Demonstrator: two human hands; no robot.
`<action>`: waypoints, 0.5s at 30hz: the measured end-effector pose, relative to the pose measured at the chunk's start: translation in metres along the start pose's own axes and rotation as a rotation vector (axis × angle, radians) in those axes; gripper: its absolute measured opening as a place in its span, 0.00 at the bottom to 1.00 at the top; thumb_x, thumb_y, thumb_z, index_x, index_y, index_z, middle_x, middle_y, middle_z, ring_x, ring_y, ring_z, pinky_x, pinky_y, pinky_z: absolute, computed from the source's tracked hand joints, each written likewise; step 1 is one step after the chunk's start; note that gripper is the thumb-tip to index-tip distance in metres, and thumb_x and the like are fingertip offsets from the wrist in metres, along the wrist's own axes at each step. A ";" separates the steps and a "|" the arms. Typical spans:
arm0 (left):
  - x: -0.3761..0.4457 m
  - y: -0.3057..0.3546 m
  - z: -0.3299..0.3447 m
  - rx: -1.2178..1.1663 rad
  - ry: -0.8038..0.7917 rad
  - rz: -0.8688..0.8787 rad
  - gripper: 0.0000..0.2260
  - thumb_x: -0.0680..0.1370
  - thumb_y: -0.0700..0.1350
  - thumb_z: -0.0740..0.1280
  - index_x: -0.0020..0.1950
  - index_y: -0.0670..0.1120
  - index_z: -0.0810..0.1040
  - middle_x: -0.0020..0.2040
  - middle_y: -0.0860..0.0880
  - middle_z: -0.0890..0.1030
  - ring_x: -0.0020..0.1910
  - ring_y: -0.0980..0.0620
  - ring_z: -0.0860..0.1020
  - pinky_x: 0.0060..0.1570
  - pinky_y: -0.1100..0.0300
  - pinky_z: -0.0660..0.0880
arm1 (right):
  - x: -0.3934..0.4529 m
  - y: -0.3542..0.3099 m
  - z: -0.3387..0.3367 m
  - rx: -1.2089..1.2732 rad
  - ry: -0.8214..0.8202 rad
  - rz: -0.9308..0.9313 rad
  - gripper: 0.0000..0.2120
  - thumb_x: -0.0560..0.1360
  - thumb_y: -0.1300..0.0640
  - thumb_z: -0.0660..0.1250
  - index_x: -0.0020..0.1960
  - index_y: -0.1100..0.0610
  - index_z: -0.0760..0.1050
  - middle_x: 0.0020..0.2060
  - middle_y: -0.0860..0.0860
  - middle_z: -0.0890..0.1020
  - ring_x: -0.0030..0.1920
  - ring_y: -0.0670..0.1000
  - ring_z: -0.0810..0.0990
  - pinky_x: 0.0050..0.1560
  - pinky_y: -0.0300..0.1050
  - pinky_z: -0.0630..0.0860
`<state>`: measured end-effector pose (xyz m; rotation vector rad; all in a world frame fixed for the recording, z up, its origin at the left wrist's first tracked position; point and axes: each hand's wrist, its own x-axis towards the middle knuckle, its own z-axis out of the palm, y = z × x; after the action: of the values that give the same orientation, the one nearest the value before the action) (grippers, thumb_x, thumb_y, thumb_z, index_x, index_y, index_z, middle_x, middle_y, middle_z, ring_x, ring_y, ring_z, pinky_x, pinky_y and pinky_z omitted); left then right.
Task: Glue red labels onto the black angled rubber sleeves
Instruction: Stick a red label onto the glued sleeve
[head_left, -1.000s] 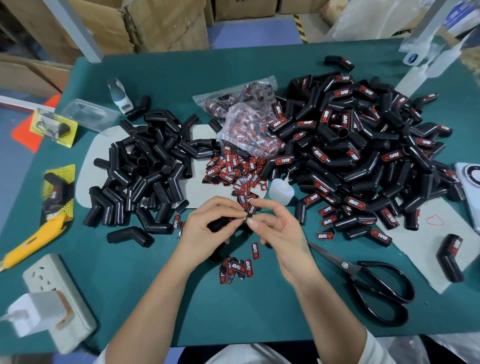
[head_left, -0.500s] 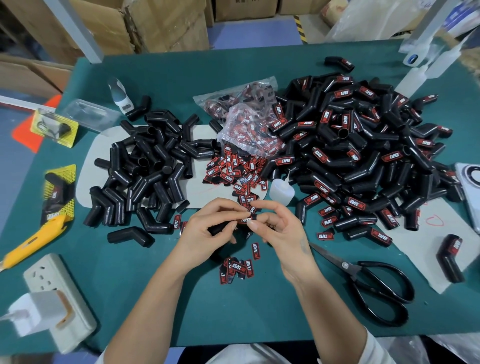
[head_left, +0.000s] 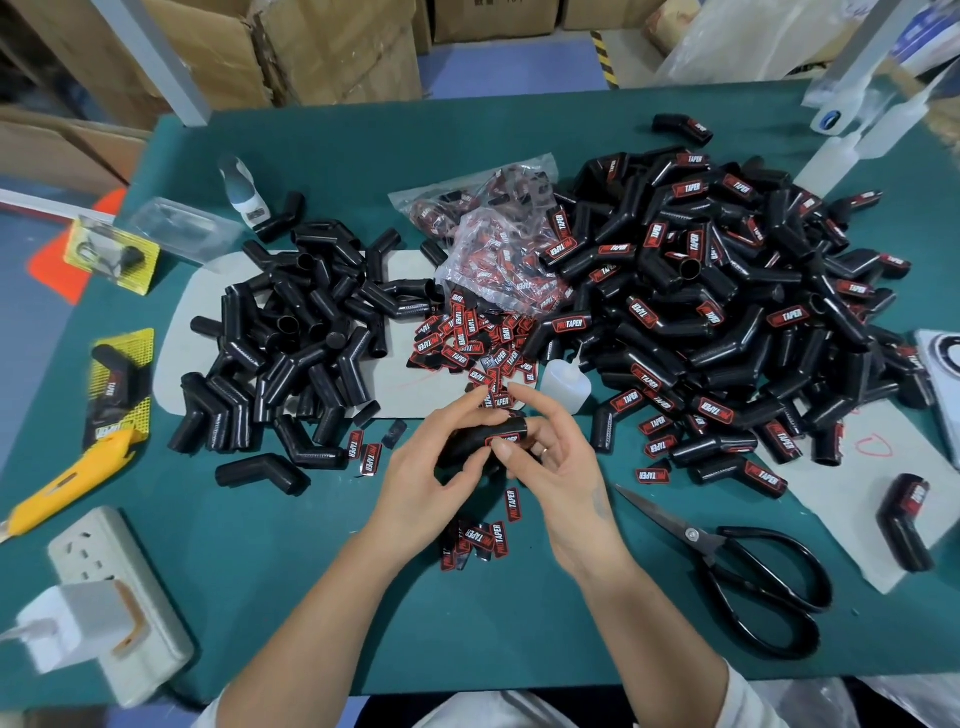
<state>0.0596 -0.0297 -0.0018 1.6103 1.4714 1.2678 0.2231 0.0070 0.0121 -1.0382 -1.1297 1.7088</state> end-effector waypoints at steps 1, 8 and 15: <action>0.000 0.000 0.000 -0.004 -0.001 -0.004 0.31 0.80 0.40 0.68 0.79 0.63 0.66 0.66 0.60 0.82 0.69 0.54 0.79 0.70 0.63 0.71 | 0.000 0.001 0.000 0.002 -0.002 0.004 0.24 0.76 0.56 0.74 0.70 0.42 0.77 0.48 0.50 0.84 0.47 0.46 0.80 0.54 0.42 0.77; 0.001 0.000 0.000 -0.113 0.016 -0.054 0.28 0.80 0.40 0.69 0.77 0.60 0.70 0.64 0.57 0.84 0.68 0.51 0.80 0.71 0.61 0.71 | 0.001 -0.001 -0.003 0.028 -0.016 -0.003 0.24 0.78 0.60 0.72 0.70 0.42 0.77 0.46 0.49 0.84 0.46 0.46 0.80 0.59 0.47 0.74; 0.003 0.004 -0.004 -0.171 0.010 -0.122 0.21 0.81 0.39 0.69 0.70 0.59 0.77 0.64 0.55 0.84 0.68 0.49 0.79 0.69 0.60 0.72 | -0.002 -0.007 -0.002 0.019 -0.034 -0.041 0.22 0.80 0.60 0.69 0.72 0.43 0.76 0.49 0.51 0.87 0.51 0.47 0.82 0.53 0.39 0.77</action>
<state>0.0569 -0.0280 0.0044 1.3842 1.4041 1.2959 0.2268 0.0078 0.0181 -0.9716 -1.1462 1.7077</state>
